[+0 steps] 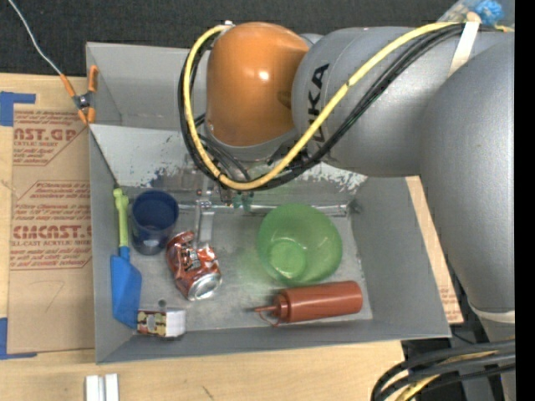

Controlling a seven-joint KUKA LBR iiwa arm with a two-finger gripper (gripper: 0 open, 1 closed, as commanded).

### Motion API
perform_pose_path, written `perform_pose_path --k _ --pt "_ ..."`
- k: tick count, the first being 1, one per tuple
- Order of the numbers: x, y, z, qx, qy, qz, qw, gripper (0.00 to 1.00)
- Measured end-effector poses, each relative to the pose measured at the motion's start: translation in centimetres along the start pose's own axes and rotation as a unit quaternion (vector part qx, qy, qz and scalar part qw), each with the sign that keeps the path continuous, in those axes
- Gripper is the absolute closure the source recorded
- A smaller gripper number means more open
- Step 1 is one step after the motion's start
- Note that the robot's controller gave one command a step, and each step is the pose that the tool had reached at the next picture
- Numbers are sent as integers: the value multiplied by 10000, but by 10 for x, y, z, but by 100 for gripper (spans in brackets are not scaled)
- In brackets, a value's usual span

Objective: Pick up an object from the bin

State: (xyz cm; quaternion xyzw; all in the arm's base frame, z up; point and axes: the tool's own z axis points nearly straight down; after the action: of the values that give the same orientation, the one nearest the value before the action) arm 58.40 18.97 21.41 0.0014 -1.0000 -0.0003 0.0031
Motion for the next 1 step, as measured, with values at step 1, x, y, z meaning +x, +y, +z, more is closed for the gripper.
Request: perform_pose_path --k 1 --pt "-2 -1 -5 -6 -40 11 10000 0"
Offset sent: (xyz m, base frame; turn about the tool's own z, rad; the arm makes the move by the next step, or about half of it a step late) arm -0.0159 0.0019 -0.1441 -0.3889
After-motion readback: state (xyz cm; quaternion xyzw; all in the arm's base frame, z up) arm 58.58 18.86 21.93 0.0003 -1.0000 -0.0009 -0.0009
